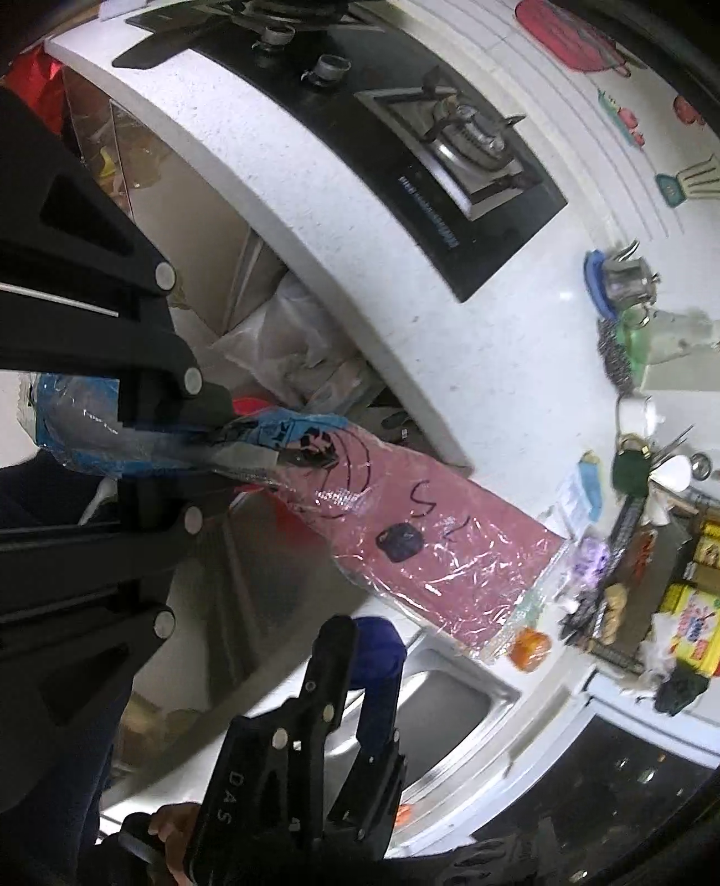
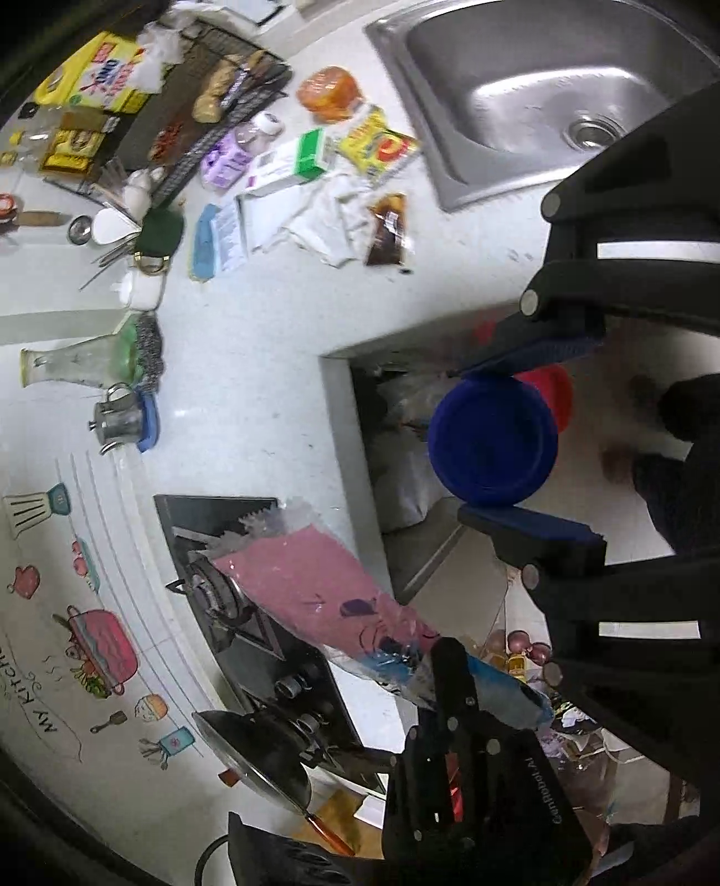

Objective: Collect trash
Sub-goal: 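Carry both items down and release them into the red bucket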

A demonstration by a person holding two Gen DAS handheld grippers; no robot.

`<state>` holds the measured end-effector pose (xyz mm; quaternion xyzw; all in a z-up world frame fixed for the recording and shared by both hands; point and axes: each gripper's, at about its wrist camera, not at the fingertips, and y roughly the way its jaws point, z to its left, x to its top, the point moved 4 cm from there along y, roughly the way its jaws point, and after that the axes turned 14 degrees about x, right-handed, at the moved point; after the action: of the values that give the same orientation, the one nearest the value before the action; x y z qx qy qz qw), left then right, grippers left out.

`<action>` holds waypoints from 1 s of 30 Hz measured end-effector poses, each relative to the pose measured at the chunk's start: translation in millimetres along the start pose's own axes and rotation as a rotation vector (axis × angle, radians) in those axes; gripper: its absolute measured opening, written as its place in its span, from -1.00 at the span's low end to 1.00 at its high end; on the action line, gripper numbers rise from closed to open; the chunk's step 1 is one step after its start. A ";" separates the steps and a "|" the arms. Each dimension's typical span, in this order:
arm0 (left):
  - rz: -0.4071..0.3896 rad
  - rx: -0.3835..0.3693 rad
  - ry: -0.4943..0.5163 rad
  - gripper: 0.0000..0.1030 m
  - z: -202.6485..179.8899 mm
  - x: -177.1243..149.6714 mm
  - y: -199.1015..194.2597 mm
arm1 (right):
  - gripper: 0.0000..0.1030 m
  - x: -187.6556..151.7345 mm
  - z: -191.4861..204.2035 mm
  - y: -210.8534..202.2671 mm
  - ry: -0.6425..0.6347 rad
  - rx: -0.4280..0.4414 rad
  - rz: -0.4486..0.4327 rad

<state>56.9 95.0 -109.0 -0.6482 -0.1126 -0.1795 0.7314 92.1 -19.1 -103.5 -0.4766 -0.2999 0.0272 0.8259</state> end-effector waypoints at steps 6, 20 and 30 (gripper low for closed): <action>0.070 -0.042 0.089 -0.84 8.7 -22.0 52.4 | -0.17 -19.7 10.9 34.5 0.065 -0.033 -0.008; 0.193 -0.087 0.226 -0.84 -31.3 -82.0 249.9 | -0.17 -111.1 -57.7 171.0 0.243 -0.127 0.052; 0.211 -0.124 0.282 -0.84 -71.1 -90.8 338.9 | -0.17 -149.2 -105.6 221.6 0.321 -0.174 0.079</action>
<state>107.8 67.5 -462.3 -0.6688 0.0708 -0.1973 0.7133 78.4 -29.3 -390.2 -0.5561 -0.1464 -0.0427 0.8170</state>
